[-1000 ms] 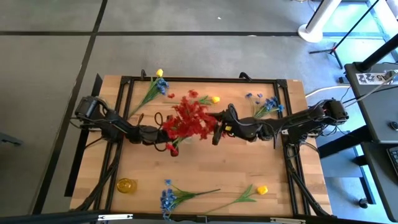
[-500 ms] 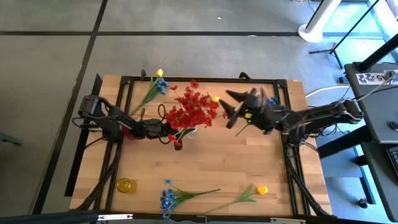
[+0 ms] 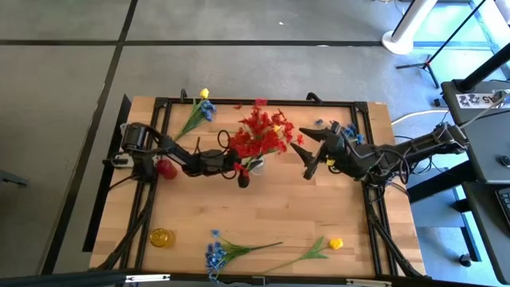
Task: Sort flowers into vase by color
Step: Move the transparent vase to the center of the table
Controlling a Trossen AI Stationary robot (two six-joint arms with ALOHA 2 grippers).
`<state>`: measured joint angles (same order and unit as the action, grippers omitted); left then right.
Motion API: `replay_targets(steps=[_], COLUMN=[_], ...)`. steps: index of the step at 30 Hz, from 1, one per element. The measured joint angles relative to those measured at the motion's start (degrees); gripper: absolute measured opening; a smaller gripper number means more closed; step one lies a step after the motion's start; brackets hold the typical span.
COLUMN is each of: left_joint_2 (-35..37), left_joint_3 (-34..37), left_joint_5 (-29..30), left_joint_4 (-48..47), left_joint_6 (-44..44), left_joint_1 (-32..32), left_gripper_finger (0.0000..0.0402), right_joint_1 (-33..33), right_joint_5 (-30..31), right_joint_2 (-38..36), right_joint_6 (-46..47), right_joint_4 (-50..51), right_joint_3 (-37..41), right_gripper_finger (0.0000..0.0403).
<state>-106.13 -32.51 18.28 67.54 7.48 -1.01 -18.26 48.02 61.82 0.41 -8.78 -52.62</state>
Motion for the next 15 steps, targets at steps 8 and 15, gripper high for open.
replay_targets(steps=[8, 15], left_joint_2=[0.04, 1.71], left_joint_3=[0.02, 0.02], left_joint_5=[-1.33, -1.48], left_joint_4=[-2.23, -6.91], left_joint_6=[-0.29, -0.07], left_joint_1=[-0.12, -0.12], left_gripper_finger=[0.0173, 0.0175], right_joint_1=[-0.88, -0.86], right_joint_5=[0.50, 0.49], right_joint_2=[-0.22, -0.22], right_joint_6=[-1.13, -2.21], right_joint_4=[0.00, 0.07], right_joint_3=[0.00, 0.00], right_gripper_finger=[0.0260, 0.0260])
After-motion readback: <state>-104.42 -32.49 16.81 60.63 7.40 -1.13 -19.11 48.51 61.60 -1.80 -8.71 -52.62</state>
